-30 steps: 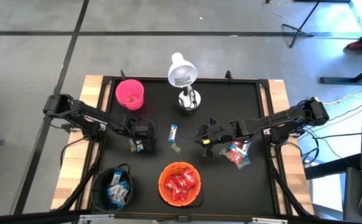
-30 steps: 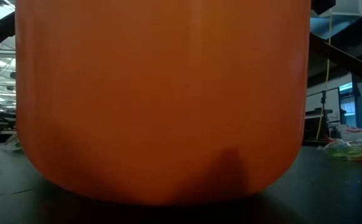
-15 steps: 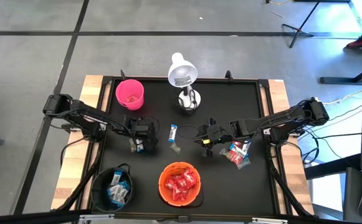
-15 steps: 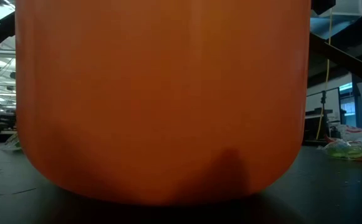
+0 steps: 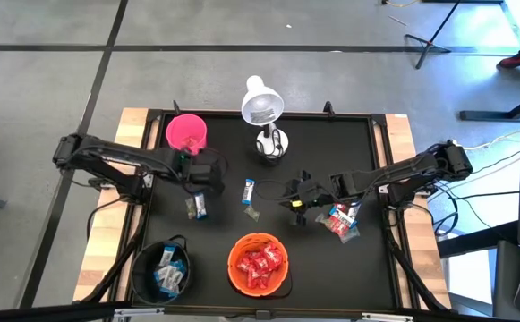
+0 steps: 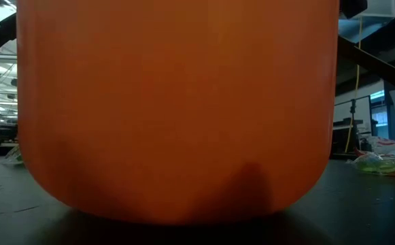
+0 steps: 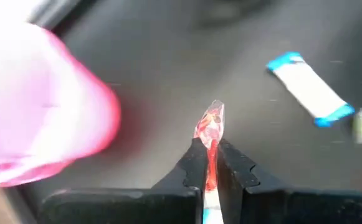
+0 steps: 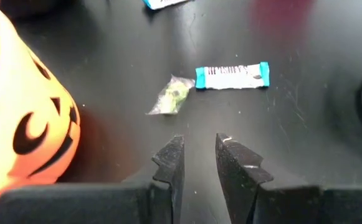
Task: Sort candy
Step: Put the orange candy into the pink bucket
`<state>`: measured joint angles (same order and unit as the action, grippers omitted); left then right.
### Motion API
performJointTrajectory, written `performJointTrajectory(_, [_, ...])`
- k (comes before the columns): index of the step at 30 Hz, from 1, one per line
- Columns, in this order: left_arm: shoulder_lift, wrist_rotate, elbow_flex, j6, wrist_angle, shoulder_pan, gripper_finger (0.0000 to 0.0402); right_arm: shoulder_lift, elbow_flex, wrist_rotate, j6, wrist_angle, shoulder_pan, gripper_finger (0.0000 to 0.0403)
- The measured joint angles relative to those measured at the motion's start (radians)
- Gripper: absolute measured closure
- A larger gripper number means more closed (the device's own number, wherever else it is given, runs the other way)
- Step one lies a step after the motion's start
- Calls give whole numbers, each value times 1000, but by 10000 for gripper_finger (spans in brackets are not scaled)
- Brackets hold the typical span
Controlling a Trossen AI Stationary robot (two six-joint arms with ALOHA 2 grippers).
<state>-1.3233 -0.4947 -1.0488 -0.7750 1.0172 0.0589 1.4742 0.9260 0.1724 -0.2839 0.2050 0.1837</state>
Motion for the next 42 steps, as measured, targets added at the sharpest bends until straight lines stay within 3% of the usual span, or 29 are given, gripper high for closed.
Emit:
performJointTrajectory(6, [95,-197,-83,24,197,-30,392,0,-22,0,0,-29,0,316])
performJointTrajectory(13, [193,-209,-85,160,207,-218,392,0,-22,0,0,-47,0,316])
performJointTrajectory(20, [199,-82,-85,313,193,-449,392,0,-22,-19,0,-47,0,316])
performJointTrajectory(29, [197,58,-85,417,129,-624,392,0,-22,-47,23,-51,0,316])
performJointTrajectory(38, [196,102,-85,437,76,-717,392,0,-22,-114,24,-51,0,316])
performJointTrajectory(42, [178,123,-84,448,73,-730,369,0,-22,-114,23,-51,0,316])
